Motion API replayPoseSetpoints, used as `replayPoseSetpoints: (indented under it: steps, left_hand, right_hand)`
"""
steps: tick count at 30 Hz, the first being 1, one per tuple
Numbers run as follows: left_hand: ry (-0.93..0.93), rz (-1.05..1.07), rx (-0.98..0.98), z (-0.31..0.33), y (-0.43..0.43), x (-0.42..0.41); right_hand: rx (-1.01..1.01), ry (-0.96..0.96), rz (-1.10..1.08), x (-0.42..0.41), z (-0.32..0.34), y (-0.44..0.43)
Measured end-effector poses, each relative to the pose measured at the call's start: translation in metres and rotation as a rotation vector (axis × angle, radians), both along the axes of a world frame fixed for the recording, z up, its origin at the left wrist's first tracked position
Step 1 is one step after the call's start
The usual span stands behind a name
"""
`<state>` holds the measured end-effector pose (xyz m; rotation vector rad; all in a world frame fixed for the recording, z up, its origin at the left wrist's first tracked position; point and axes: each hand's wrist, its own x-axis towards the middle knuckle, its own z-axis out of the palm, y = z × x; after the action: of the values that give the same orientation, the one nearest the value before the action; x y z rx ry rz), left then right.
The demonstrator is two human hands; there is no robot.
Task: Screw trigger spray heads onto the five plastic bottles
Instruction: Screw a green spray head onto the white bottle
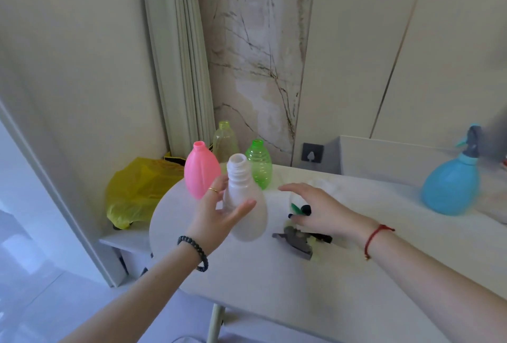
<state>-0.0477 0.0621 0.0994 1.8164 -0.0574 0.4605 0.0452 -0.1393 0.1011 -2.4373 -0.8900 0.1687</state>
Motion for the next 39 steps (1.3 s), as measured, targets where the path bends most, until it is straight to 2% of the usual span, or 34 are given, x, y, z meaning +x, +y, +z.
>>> replayPoseSetpoints:
  steps: [4,7,10,14,18,26,33,39]
  left_hand:
    - [0.067,-0.177,-0.036,-0.001,-0.049,-0.009]
    - [0.113,-0.283,0.006,-0.011,-0.08,-0.014]
    - [0.156,-0.332,0.056,-0.021,-0.1,-0.017]
    - [0.209,-0.346,0.096,-0.035,-0.105,-0.012]
    - [0.206,-0.337,0.118,-0.036,-0.104,-0.005]
    - [0.204,-0.282,0.09,-0.037,-0.08,0.01]
    - [0.215,-0.278,0.084,-0.038,-0.07,0.019]
    - [0.22,-0.28,0.096,-0.042,-0.069,0.021]
  right_hand:
    - [-0.214,0.005,-0.035,0.002,-0.014,-0.045]
    - [-0.265,-0.041,-0.037,0.004,-0.03,-0.053]
    - [-0.206,-0.081,-0.064,0.006,-0.041,-0.052]
    - [-0.116,-0.034,-0.133,0.007,-0.045,-0.053]
    - [-0.107,-0.035,-0.104,0.008,-0.042,-0.06]
    - [0.148,-0.086,-0.157,0.011,-0.028,-0.088]
    - [-0.018,0.024,-0.065,0.008,-0.041,-0.091]
    - [-0.195,0.116,-0.214,0.013,-0.051,-0.109]
